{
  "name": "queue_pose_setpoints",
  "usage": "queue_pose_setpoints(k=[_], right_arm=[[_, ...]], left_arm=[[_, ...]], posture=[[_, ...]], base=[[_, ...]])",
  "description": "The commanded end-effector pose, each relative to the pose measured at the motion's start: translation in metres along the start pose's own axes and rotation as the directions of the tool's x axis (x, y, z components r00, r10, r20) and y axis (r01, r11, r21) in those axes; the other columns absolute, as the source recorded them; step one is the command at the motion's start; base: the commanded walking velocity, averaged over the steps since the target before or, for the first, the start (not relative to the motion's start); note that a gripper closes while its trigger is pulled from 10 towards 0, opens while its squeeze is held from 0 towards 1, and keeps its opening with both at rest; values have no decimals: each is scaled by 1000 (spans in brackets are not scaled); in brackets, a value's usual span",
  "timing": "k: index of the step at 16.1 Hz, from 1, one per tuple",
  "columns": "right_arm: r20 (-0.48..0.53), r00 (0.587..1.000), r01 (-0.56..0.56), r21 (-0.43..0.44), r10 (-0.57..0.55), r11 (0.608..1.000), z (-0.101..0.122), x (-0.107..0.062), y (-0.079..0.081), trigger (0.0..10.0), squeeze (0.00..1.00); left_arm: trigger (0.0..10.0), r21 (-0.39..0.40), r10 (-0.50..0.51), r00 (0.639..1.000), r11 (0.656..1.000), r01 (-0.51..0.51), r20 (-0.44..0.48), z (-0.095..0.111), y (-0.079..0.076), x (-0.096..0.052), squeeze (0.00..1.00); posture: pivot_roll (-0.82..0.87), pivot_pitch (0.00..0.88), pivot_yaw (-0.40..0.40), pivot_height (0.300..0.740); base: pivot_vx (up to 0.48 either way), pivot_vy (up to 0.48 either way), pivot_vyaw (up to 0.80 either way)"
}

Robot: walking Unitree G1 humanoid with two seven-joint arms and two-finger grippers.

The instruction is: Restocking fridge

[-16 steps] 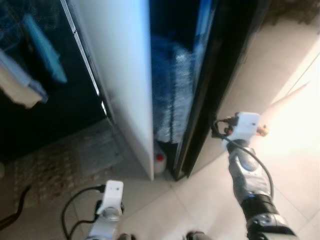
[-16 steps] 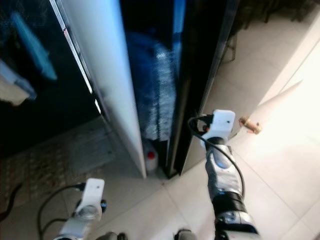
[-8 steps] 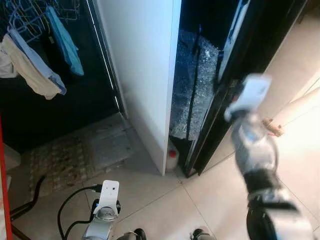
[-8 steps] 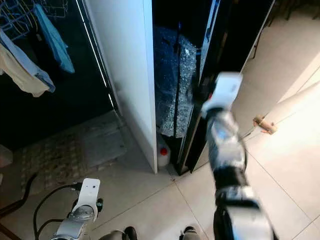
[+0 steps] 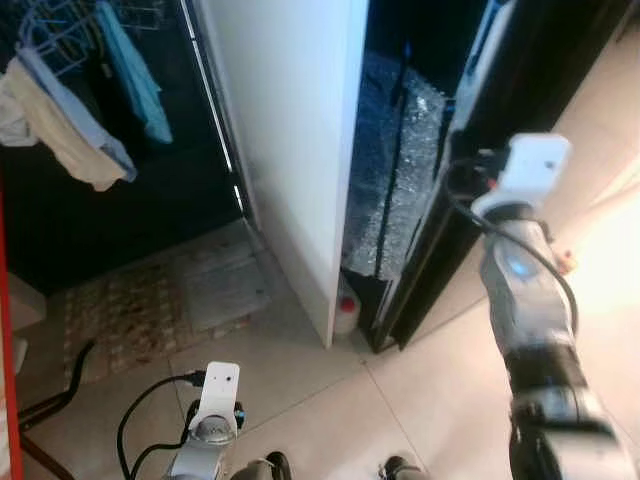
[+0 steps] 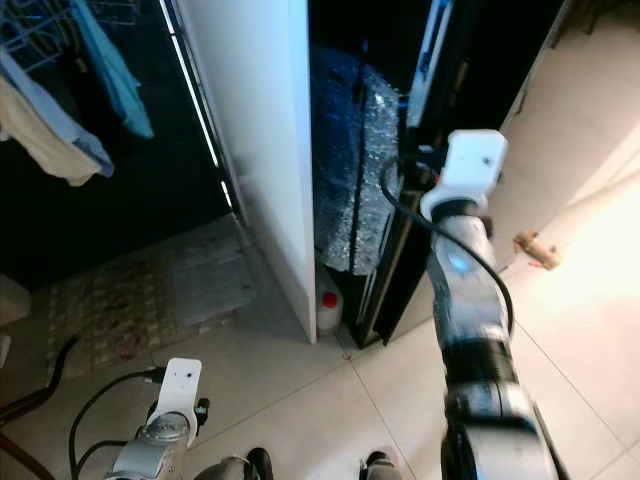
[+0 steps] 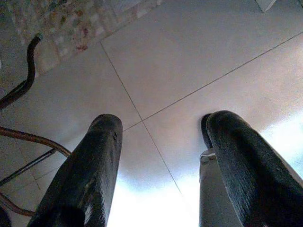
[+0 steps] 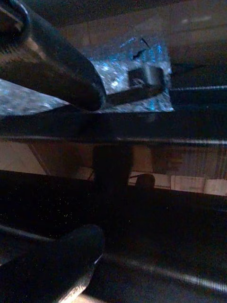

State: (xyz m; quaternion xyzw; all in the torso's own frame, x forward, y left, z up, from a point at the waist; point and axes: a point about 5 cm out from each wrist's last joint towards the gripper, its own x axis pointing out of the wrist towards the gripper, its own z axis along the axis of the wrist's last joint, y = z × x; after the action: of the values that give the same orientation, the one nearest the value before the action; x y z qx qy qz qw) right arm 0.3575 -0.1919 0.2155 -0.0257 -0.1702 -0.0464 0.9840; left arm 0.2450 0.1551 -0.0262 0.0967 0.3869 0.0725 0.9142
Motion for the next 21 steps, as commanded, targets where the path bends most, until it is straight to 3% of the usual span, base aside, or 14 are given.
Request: queue_pose_setpoints(k=[1,4,7,10,14,19,21], right_arm=[[-23,1000,12,-1,-12,1000,-5,-10,-2,10000,0],[-129,992,14,23,-11,1000,-29,-30,4,10000,0],[-159,987,11,20,-8,1000,-34,-46,14,10000,0],[-168,972,165,-25,-167,986,-36,-52,-10,10000,0],[-179,967,174,-47,-179,984,-36,-44,-25,10000,0],[-260,966,-2,29,9,1000,-48,-31,-9,10000,0],[-287,958,-19,-17,14,1000,-53,-24,-14,10000,0]], left_arm=[[10000,10,-4,1000,1000,4,-28,-9,1,0,0],[10000,15,-5,1000,1000,6,-30,-8,1,1,0],[10000,15,-5,1000,1000,5,-29,-7,2,1,0],[10000,17,-7,1000,1000,7,-31,-6,1,1,0],[10000,17,-9,999,1000,10,-30,-6,1,1,0],[10000,17,-12,999,1000,12,-31,-6,1,2,0],[10000,16,-11,999,1000,11,-32,-6,1,2,0]], posture=[[-142,173,31,740],[-140,173,29,740],[-145,175,30,740],[-149,180,29,740],[-155,182,28,740],[-152,182,30,740],[-145,183,29,740]], base=[[0,0,0],[0,0,0],[0,0,0],[0,0,0],[0,0,0],[0,0,0],[0,0,0]])
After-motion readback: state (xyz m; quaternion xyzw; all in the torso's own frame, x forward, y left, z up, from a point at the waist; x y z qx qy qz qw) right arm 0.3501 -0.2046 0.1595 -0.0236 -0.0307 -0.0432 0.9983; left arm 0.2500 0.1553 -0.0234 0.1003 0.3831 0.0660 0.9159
